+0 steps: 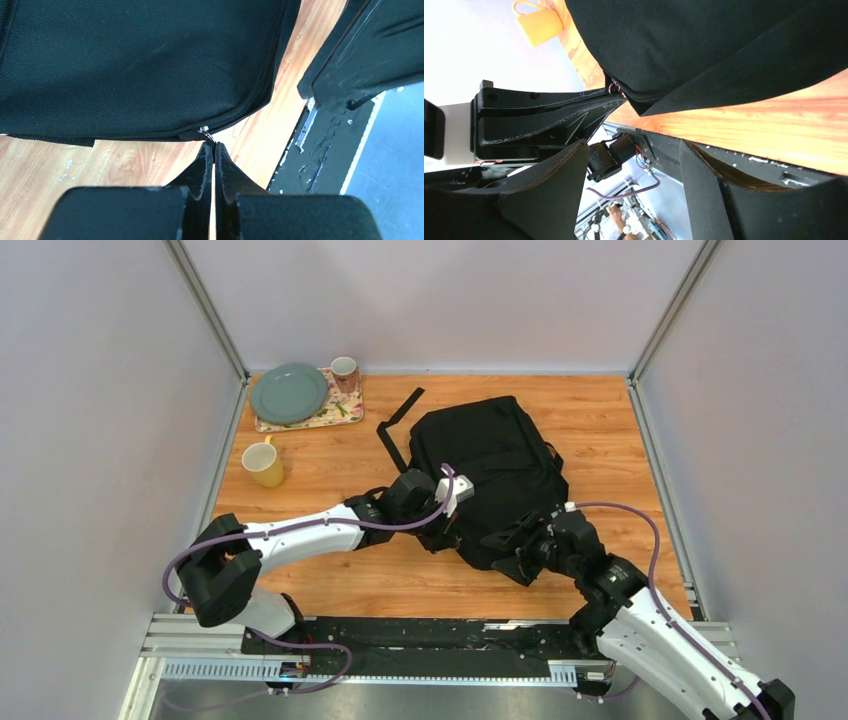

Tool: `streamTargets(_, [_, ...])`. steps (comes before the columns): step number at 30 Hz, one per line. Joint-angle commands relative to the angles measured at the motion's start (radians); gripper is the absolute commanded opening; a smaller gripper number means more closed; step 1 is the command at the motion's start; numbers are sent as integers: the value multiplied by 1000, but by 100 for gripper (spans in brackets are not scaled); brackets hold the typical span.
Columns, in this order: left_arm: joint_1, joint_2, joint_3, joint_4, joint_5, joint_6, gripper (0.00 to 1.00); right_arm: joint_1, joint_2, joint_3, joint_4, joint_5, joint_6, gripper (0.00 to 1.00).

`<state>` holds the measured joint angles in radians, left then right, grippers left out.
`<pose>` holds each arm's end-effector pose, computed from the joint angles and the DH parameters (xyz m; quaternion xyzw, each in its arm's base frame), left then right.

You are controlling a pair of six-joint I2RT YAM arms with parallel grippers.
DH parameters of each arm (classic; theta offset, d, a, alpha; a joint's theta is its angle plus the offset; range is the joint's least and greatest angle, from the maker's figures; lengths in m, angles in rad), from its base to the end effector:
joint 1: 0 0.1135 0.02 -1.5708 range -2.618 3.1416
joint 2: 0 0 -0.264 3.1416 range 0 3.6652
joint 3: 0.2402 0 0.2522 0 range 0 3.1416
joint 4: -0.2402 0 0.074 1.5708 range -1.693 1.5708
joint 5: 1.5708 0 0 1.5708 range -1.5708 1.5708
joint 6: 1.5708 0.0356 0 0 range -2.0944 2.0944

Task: Pack the student bag
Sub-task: Zip the student bag at the center of the board.

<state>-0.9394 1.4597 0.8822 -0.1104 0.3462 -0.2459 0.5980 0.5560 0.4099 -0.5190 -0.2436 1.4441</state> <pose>0.1743 -0.2588 0.2242 0.3719 0.8126 -0.3642 0.2621 0.1045 0.0816 0.2095 0.3180 0.8357 0.4274 0.1337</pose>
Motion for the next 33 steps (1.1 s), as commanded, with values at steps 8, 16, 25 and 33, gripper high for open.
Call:
streamTargets(8, [-58,19,92,44,48,-26,0,82,145,-36,218,125,285,69])
streamTargets(16, [-58,-32,60,25,34,-7,0,82,260,-78,312,182,348,38])
streamTargets(25, [-53,-108,-35,-69,-142,69,0,72,96,-125,166,395,283,0])
streamTargets(33, [60,-136,-86,-86,-331,50,0,71,-61,-167,60,408,219,0])
